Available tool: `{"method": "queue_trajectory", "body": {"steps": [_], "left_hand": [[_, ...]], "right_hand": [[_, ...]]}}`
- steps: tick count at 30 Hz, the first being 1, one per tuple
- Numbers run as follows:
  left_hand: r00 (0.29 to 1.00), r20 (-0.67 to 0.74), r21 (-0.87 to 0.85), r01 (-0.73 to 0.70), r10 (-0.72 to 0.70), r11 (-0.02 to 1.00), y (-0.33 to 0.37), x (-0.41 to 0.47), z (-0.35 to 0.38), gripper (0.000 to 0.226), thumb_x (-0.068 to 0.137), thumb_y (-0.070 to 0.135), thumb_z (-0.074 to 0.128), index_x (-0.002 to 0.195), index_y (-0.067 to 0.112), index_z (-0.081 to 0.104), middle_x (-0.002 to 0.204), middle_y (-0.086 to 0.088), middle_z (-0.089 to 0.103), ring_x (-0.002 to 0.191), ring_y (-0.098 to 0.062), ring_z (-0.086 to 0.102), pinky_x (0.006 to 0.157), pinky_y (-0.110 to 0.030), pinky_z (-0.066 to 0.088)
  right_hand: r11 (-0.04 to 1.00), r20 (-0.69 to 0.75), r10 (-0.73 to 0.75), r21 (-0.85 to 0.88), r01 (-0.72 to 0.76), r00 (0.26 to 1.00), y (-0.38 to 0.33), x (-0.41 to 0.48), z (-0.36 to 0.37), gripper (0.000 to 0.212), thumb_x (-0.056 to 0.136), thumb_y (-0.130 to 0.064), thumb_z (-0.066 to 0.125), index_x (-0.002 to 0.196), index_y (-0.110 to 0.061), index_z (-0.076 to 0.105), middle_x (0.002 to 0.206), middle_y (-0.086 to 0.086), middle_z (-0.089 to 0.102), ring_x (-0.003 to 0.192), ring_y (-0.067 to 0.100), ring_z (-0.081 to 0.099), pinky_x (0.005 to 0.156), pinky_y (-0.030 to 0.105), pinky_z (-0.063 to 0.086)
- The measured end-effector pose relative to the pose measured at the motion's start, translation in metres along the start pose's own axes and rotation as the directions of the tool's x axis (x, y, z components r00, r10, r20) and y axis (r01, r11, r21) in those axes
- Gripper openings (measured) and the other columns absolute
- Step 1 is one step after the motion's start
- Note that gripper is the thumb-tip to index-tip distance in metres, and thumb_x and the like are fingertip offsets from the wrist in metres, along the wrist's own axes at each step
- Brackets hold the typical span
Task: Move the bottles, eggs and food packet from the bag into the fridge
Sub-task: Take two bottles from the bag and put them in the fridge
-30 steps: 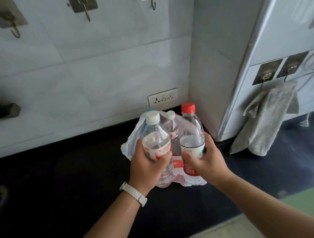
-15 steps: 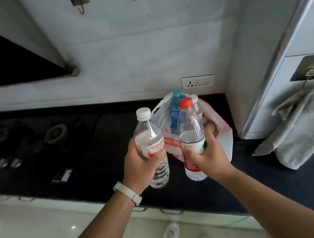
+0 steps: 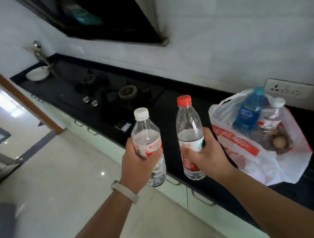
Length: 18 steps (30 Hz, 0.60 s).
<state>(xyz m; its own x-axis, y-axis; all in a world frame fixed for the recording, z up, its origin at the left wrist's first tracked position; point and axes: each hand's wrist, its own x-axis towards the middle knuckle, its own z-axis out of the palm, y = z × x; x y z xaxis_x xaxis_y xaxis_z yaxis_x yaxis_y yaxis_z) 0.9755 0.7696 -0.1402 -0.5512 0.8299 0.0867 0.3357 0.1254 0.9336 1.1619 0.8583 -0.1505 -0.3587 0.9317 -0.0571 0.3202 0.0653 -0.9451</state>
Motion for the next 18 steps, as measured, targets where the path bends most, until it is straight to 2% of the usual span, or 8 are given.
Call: {"method": "queue_trajectory", "body": {"steps": [5, 7, 9, 13, 15, 18], "left_hand": [[0.993, -0.115, 0.02, 0.007, -0.005, 1.0, -0.022, -0.013, -0.066, 0.049, 0.075, 0.026, 0.083, 0.112, 0.033, 0.052, 0.099, 0.015, 0.066, 0.089, -0.003, 0.066, 0.067, -0.012, 0.053], [0.989, -0.15, 0.04, 0.008, -0.002, 0.999, -0.035, -0.02, -0.098, 0.048, 0.068, 0.043, 0.079, 0.107, 0.04, 0.051, 0.097, 0.016, 0.068, 0.087, -0.002, 0.067, 0.068, -0.015, 0.054], [0.983, -0.182, 0.054, 0.026, -0.015, 0.998, -0.05, -0.027, -0.133, 0.052, 0.064, 0.05, 0.076, 0.109, 0.043, 0.05, 0.097, 0.02, 0.068, 0.087, 0.001, 0.066, 0.073, -0.02, 0.055], [0.965, -0.261, 0.056, 0.044, -0.028, 0.997, -0.077, -0.041, -0.206, 0.054, 0.073, 0.03, 0.085, 0.115, 0.033, 0.051, 0.1, 0.018, 0.066, 0.088, 0.006, 0.064, 0.072, -0.016, 0.053], [0.954, -0.298, 0.048, 0.057, -0.04, 0.997, -0.091, -0.049, -0.241, 0.049, 0.075, 0.024, 0.085, 0.108, 0.036, 0.051, 0.097, 0.017, 0.066, 0.084, 0.007, 0.064, 0.067, -0.011, 0.051], [0.933, -0.357, 0.051, 0.067, -0.044, 0.996, -0.111, -0.062, -0.291, 0.046, 0.074, 0.022, 0.085, 0.101, 0.037, 0.051, 0.092, 0.013, 0.068, 0.081, 0.003, 0.066, 0.065, -0.01, 0.051]], "right_hand": [[0.998, 0.104, -0.048, -0.025, 0.051, 0.993, -0.03, -0.003, 0.065, 0.053, 0.077, -0.036, 0.076, 0.118, -0.036, 0.043, 0.097, -0.016, 0.063, 0.087, 0.001, 0.065, 0.07, 0.019, 0.05], [0.998, 0.139, -0.064, -0.015, 0.067, 0.988, -0.044, -0.009, 0.096, 0.052, 0.079, -0.032, 0.076, 0.119, -0.036, 0.043, 0.097, -0.016, 0.063, 0.086, 0.0, 0.064, 0.067, 0.016, 0.049], [0.997, 0.173, -0.073, -0.003, 0.074, 0.982, -0.058, -0.016, 0.129, 0.052, 0.08, -0.029, 0.077, 0.119, -0.035, 0.043, 0.098, -0.015, 0.063, 0.087, 0.001, 0.064, 0.068, 0.017, 0.05], [0.996, 0.248, -0.081, -0.001, 0.084, 0.965, -0.082, -0.032, 0.2, 0.052, 0.078, -0.03, 0.079, 0.118, -0.035, 0.046, 0.097, -0.012, 0.066, 0.088, 0.006, 0.067, 0.074, 0.025, 0.056], [0.995, 0.276, -0.096, -0.008, 0.102, 0.956, -0.093, -0.042, 0.236, 0.052, 0.076, -0.032, 0.079, 0.116, -0.036, 0.047, 0.095, -0.012, 0.066, 0.086, 0.004, 0.068, 0.074, 0.026, 0.056], [0.992, 0.3, -0.114, -0.012, 0.123, 0.947, -0.107, -0.055, 0.288, 0.049, 0.073, -0.033, 0.078, 0.111, -0.04, 0.048, 0.093, -0.013, 0.067, 0.084, 0.003, 0.068, 0.075, 0.028, 0.056]]}}
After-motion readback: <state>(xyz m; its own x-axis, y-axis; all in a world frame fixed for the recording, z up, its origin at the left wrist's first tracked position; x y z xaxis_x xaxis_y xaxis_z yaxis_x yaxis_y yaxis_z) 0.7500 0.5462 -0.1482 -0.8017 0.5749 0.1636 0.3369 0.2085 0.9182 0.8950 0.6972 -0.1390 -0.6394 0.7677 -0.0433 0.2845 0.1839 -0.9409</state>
